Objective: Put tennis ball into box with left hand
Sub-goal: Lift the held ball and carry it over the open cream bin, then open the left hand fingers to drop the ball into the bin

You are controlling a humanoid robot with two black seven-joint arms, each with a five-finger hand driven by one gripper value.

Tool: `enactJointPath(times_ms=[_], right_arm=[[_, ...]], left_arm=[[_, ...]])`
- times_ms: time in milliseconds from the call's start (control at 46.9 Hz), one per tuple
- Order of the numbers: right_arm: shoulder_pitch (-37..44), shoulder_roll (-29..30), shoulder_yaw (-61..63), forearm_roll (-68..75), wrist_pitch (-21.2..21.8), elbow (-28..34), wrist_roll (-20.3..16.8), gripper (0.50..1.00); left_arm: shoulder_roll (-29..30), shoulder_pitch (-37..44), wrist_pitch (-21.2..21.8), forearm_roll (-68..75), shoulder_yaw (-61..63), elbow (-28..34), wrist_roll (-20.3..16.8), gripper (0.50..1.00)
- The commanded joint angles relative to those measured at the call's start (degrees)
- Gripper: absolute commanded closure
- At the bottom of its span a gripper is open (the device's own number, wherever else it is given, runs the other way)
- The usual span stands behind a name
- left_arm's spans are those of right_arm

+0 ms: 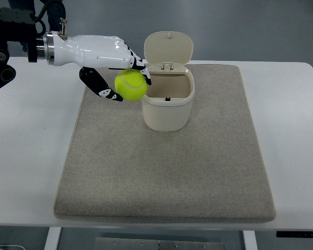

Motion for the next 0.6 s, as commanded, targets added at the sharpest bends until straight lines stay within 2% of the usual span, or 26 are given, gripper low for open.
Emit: enactJointPath(times_ms=[0,320,555,576], right_arm=[[0.0,0.0,0.0,0.0,0.0,0.0,0.0,0.562],[0.0,0.0,0.0,0.0,0.0,0.0,0.0,0.562],[0.0,0.0,0.0,0.0,0.0,0.0,0.0,0.562],[0.0,0.0,0.0,0.0,0.0,0.0,0.0,0.562]], left_arm=[[-2.11,-0.74,0.03,0.17,0.18,2.29,0.04,1.0],[-10.72,-2.77,0.29,2.8,0.44,11.87,0.31,1.0],[-15.12,-3.21,0.91,3.86,0.44,16.36,0.66,1.0],[-15.64,-3.29,0.91,3.77,0.36,16.88,0.66,0.965]])
